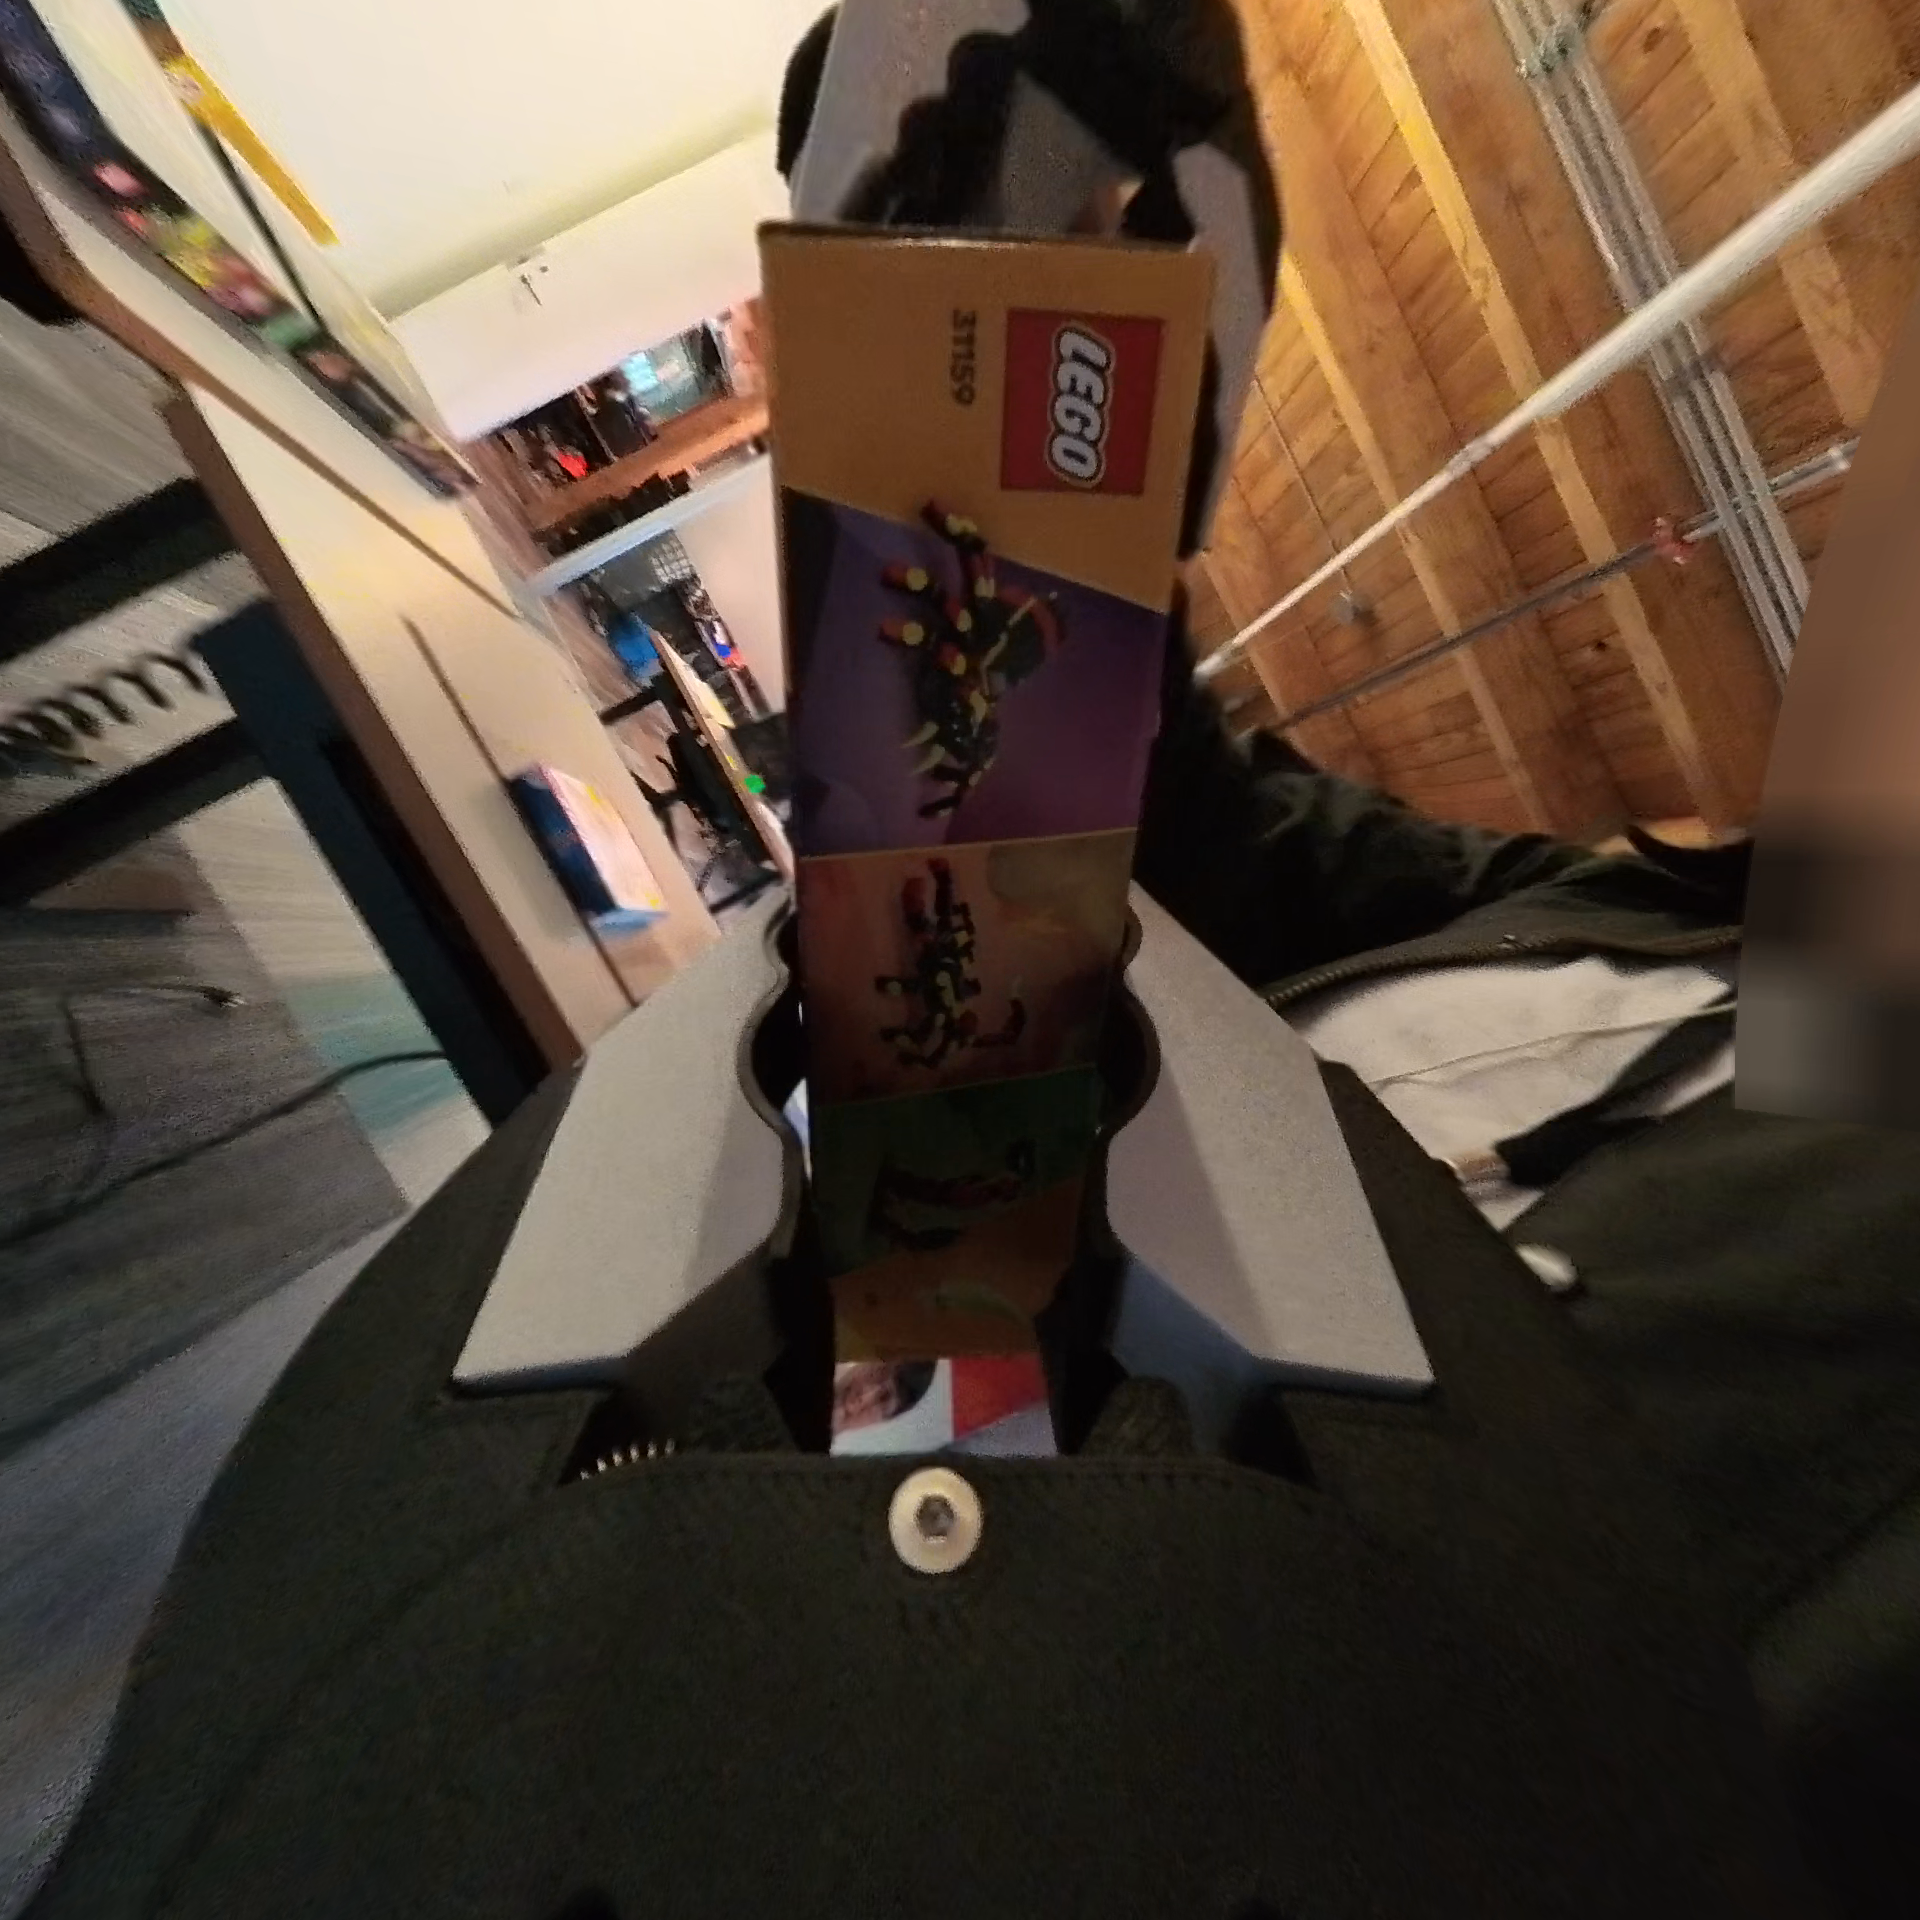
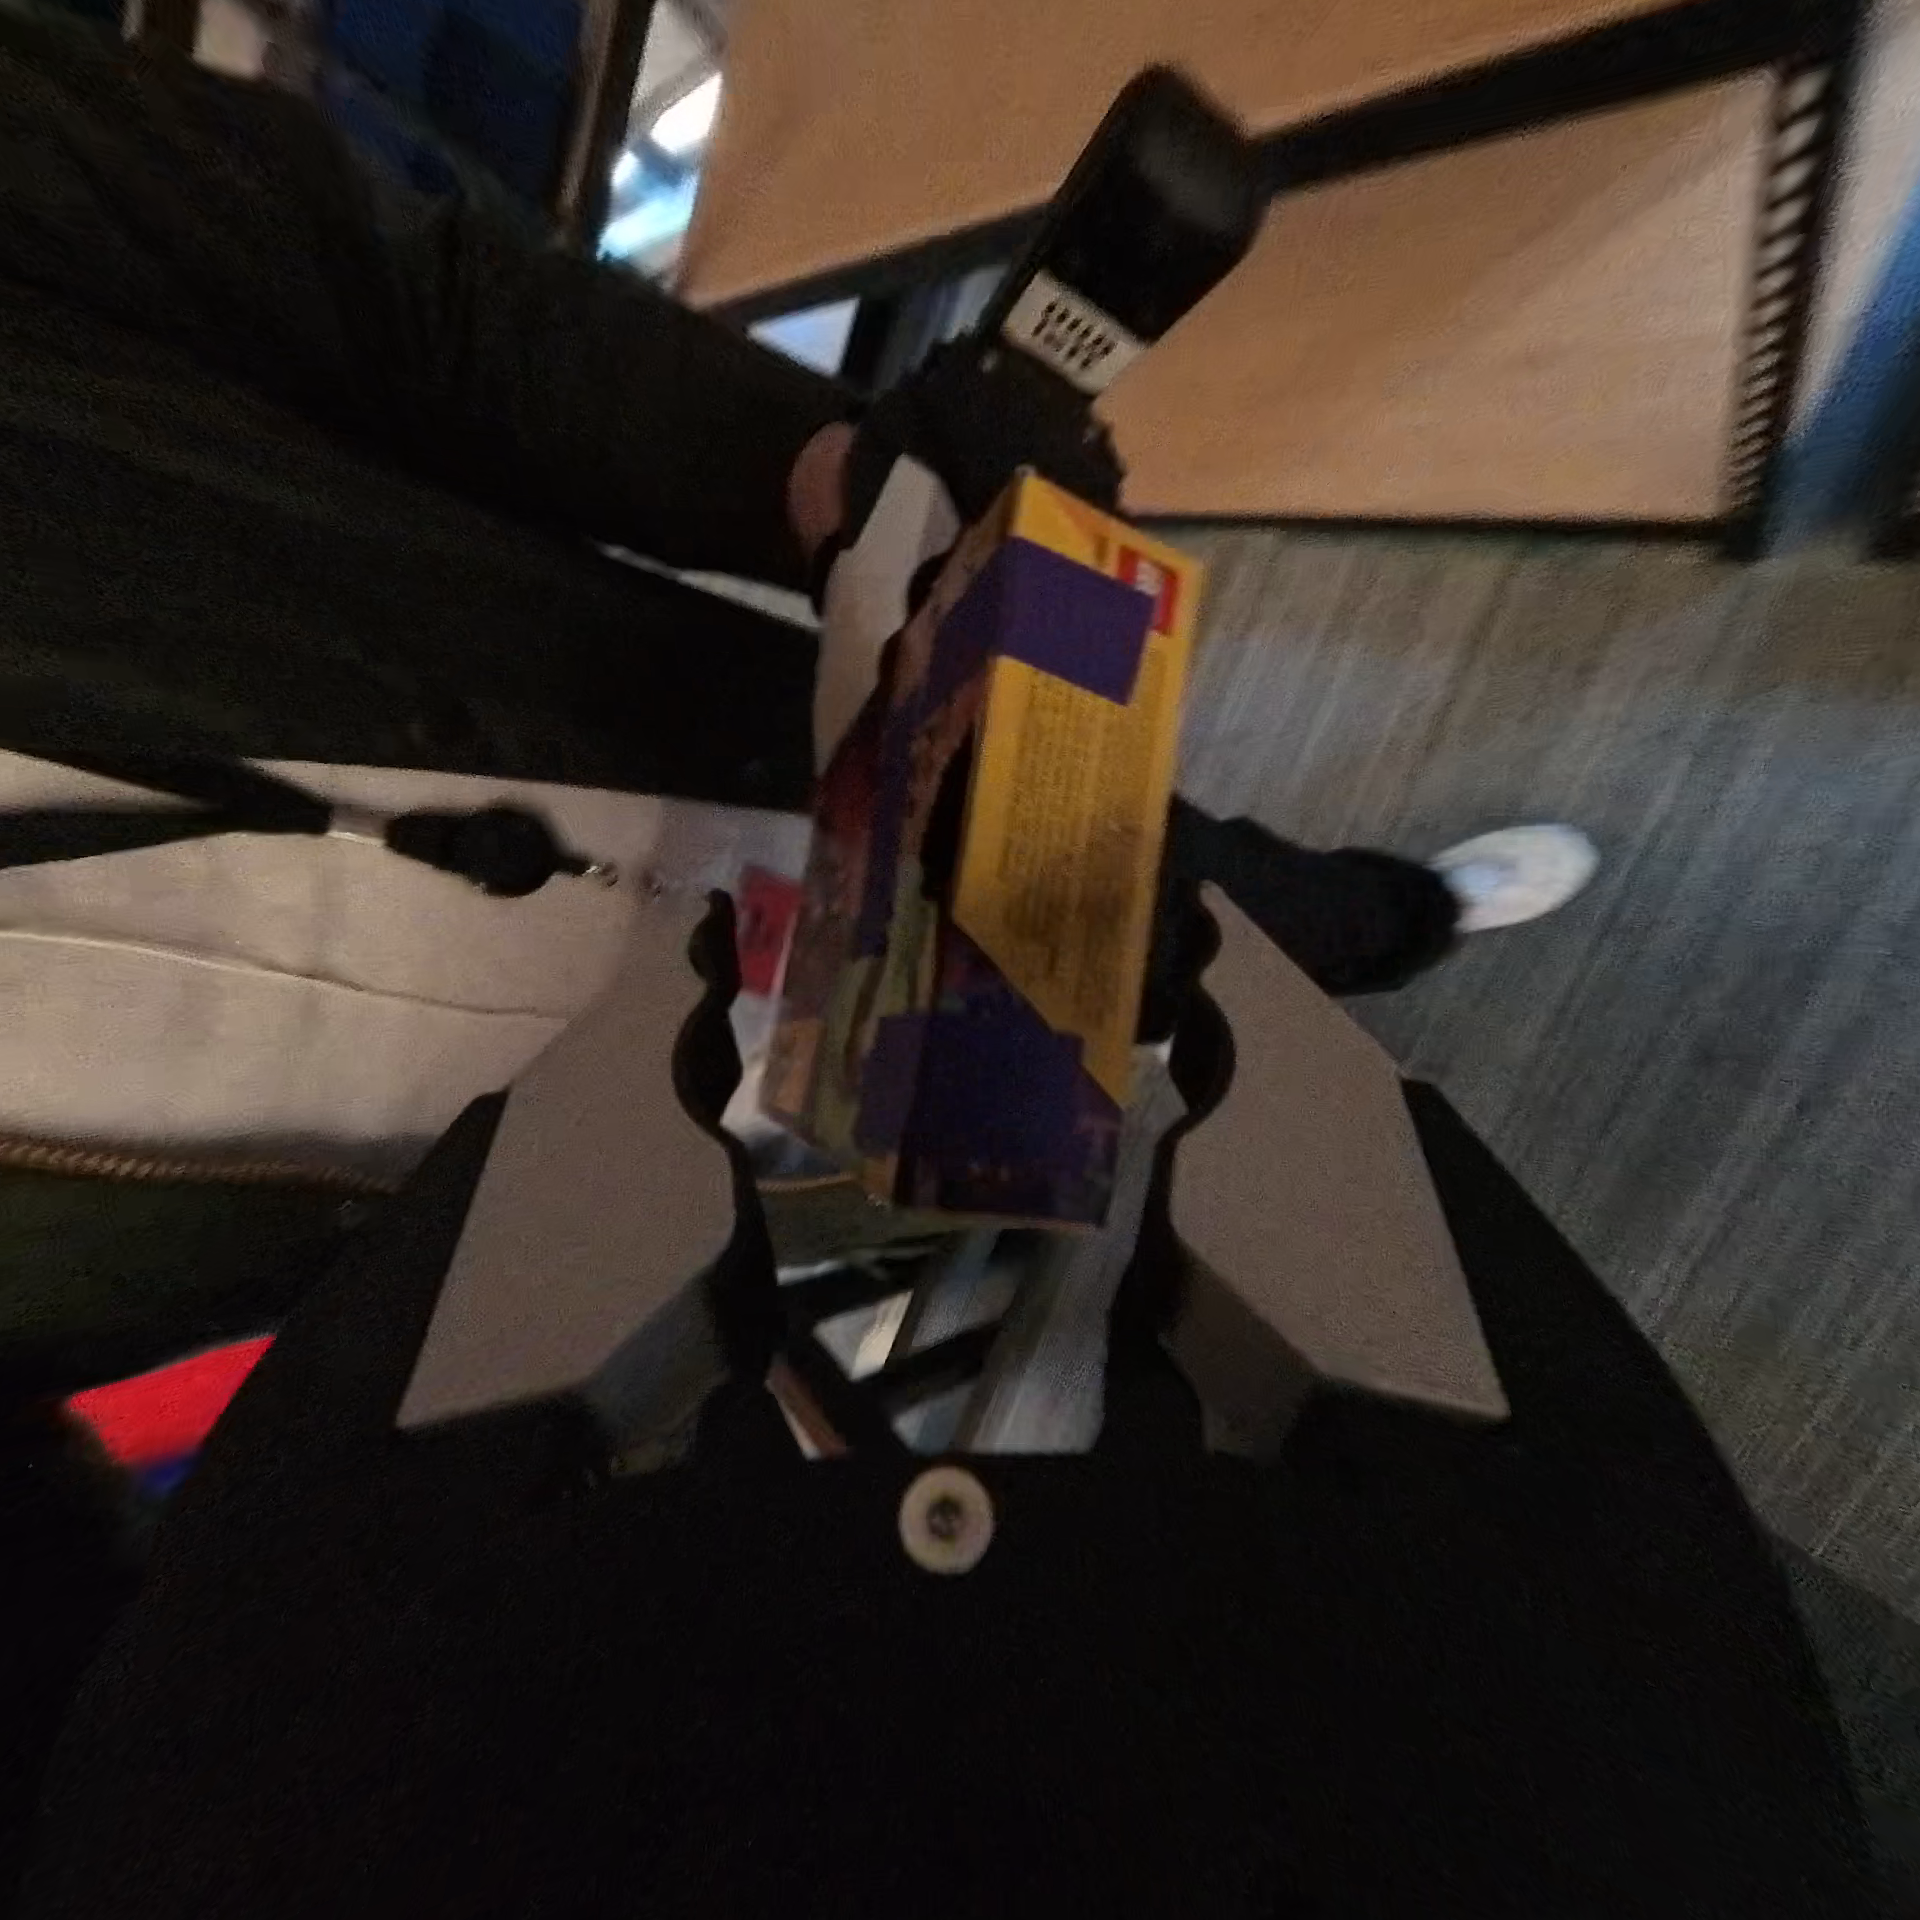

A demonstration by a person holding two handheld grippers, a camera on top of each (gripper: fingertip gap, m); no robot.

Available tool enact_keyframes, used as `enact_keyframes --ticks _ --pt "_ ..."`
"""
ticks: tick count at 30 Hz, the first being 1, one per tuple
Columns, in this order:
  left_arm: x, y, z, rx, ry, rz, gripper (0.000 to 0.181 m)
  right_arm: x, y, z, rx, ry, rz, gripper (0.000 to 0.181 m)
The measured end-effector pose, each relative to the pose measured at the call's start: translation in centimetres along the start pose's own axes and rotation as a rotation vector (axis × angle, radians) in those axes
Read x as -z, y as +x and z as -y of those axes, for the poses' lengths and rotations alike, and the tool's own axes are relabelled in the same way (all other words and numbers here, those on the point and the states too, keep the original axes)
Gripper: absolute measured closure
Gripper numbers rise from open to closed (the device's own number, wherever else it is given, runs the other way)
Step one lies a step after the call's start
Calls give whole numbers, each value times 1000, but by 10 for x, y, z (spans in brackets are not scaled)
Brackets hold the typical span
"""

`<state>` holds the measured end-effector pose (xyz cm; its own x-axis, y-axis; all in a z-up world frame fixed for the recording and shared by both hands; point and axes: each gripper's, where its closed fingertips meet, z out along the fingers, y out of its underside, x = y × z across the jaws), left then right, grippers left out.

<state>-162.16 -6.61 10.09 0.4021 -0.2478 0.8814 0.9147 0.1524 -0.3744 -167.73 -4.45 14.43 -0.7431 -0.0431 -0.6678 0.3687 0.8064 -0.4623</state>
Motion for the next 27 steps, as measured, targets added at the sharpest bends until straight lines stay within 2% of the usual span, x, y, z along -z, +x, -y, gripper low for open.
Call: enact_keyframes --ticks 1,3,4,6,9,13,16,19,22,24,27 --pt "1 -14 21 -5 4 24 128 1 22 7 -16 -75 43 96" --pt "6 -38 62 -44 -21 52 127 6 75 10 -29 -257 50 108" --pt "8 -48 83 -66 -39 61 127 11 100 13 -52 -326 49 107" --pt "14 -70 126 -70 -56 106 127 21 135 33 -69 -354 97 109" --pt "17 -94 184 -59 -91 147 127 51 176 52 -110 -424 191 125" --pt "12 -126 249 -29 -132 182 128 92 233 70 -104 -459 248 127" --pt "5 -163 295 -4 -101 193 128 121 284 72 -71 -493 266 127" --pt "-7 -202 345 59 26 185 127 153 339 75 -54 -511 310 127" --pt "-8 -235 394 54 232 207 126 183 388 85 -55 -516 336 128" --pt "11 -259 418 -38 352 349 128 198 420 91 -55 -555 323 128" --pt "69 -283 431 -87 592 584 126 209 477 101 -46 -648 230 128"
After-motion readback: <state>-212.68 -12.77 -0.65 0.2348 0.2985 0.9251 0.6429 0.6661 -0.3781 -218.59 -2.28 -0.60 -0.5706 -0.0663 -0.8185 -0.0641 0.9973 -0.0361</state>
